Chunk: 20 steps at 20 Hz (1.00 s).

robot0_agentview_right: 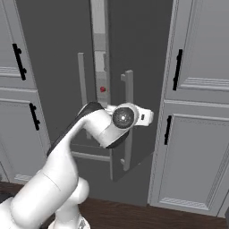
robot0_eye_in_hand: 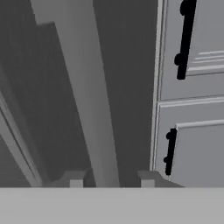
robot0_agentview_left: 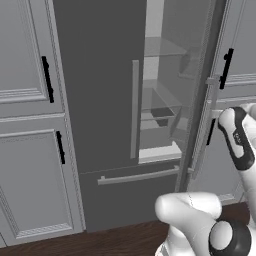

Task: Take the strawberry from the fridge and place it on top of the pancake, located on the dining counter.

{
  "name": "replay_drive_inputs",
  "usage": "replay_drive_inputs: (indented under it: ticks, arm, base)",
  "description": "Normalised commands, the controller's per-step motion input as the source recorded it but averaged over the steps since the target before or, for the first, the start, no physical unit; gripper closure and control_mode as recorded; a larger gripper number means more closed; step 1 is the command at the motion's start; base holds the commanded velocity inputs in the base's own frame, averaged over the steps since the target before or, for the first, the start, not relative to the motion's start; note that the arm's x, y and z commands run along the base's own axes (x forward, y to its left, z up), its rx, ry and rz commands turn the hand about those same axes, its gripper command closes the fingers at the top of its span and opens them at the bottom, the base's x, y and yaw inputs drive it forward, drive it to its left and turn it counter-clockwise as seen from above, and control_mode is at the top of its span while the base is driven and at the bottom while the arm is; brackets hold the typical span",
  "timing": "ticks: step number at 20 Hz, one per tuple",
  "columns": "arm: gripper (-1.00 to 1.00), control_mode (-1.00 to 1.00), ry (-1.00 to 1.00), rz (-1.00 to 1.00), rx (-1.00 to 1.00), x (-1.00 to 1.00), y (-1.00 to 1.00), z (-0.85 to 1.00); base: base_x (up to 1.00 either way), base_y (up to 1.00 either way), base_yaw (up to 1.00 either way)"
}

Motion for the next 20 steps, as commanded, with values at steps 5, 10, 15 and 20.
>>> replay_drive_inputs:
  ticks: [5, 10, 15, 20]
  arm:
    - [-1.0, -1.0, 0.12, 0.01, -0.09, -0.63, 0.34, 0.46]
    - [-1.0, -1.0, 0.6, 0.06, -0.39, 0.0, 1.0, 0.04]
    - [-1.0, -1.0, 0.31, 0.09, -0.54, -0.33, 1.0, 0.04]
    - [-1.0, -1.0, 0.64, 0.13, -0.7, 0.14, 0.99, -0.03]
  base:
    - [0.0, 0.0, 0.0]
    - [0.0, 0.0, 0.0]
    - [0.0, 0.0, 0.0]
    - [0.0, 0.0, 0.0]
